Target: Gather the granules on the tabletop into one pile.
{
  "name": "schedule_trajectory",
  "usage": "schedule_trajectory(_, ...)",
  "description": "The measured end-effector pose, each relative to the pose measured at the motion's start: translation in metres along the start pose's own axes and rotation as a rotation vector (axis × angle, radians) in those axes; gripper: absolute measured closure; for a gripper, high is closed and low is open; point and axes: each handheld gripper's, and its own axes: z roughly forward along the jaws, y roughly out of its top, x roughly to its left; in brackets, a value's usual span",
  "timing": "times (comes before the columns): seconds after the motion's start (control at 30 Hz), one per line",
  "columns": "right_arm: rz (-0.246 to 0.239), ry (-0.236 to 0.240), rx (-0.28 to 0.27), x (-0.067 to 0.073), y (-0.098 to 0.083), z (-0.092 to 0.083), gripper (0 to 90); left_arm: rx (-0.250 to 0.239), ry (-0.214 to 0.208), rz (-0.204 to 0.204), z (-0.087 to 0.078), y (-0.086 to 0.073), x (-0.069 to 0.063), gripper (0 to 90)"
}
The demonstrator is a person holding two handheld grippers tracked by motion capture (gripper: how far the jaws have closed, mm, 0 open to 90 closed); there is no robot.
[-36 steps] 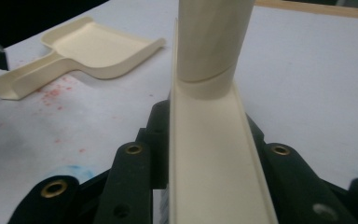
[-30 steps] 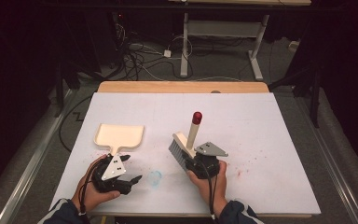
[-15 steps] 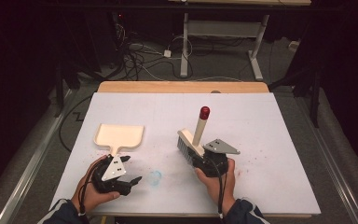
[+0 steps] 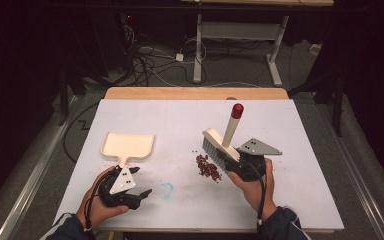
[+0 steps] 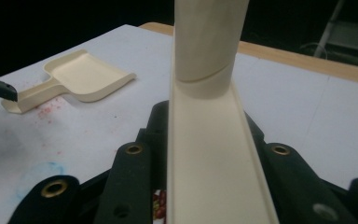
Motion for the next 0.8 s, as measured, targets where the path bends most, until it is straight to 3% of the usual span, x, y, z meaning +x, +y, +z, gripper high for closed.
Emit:
schedule_trajectory(0.13,-0.142,0.008,-0.007,-0.018,0.001,0.012,67.7,0.006,-0.003,-0.003,0.002,0.000,0.001,20.4)
schedule_trajectory(0.23,-0.215,0.056,-0.015,-0.035,0.007,0.029,67.8,0.010,-0.003,-0.002,0.004,0.001,0.002,20.4)
schedule_trajectory(0.4,-0.237,0.118,0.001,-0.053,0.008,0.070,67.8,0.023,-0.009,-0.003,0.007,0.000,0.003,20.4)
schedule_trajectory(0.57,-0.297,0.158,0.035,-0.052,0.000,0.103,67.8,0.027,-0.009,-0.012,0.006,-0.002,0.004,20.4)
schedule_trajectory(0.67,-0.301,0.207,0.037,-0.050,-0.003,0.111,67.8,0.031,-0.011,-0.009,0.006,-0.003,0.003,20.4)
schedule_trajectory(0.8,-0.328,0.284,0.046,-0.048,-0.005,0.108,67.7,0.036,-0.014,-0.008,0.006,-0.003,0.003,20.4)
